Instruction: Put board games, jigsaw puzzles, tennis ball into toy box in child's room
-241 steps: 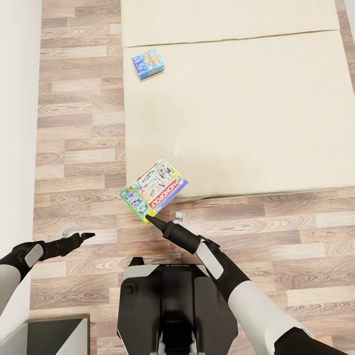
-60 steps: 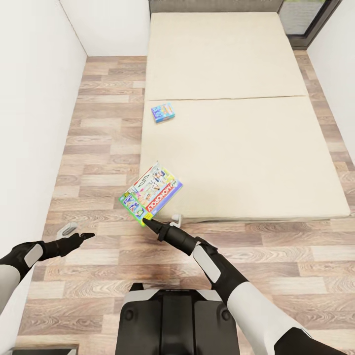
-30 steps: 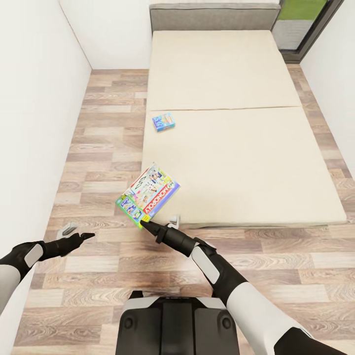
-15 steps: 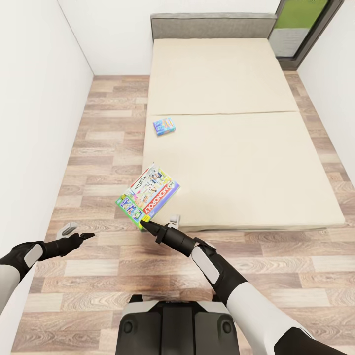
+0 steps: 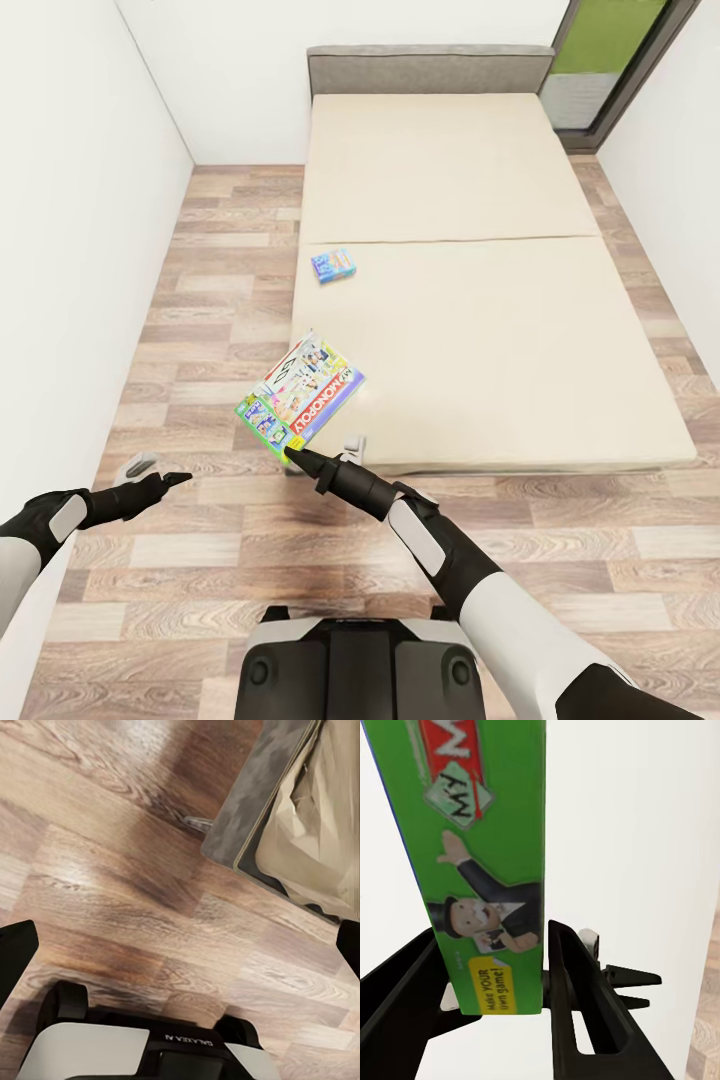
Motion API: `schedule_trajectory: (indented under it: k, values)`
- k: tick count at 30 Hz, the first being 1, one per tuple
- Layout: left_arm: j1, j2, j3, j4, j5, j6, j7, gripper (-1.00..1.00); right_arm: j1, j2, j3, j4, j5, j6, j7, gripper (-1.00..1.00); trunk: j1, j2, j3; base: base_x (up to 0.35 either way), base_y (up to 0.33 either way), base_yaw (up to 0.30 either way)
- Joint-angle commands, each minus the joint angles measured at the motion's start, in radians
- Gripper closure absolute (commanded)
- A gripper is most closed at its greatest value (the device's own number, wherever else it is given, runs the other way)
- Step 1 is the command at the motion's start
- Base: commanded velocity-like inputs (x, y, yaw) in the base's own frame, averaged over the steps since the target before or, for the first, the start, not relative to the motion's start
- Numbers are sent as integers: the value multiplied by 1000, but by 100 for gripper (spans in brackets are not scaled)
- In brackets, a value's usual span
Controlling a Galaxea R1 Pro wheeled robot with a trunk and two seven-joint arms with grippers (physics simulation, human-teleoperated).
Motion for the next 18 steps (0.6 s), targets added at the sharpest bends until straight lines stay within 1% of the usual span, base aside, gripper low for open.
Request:
schedule_trajectory:
  k: [1,18]
  values:
    - [0,0,0,0,7,8,0,-100,-1,0,1,1,-10,10,3,100,1,-1,1,0,0,0]
    - [0,-1,0,0,7,8,1,-100,-1,0,1,1,-10,10,2,100,1,-1,29,0,0,0]
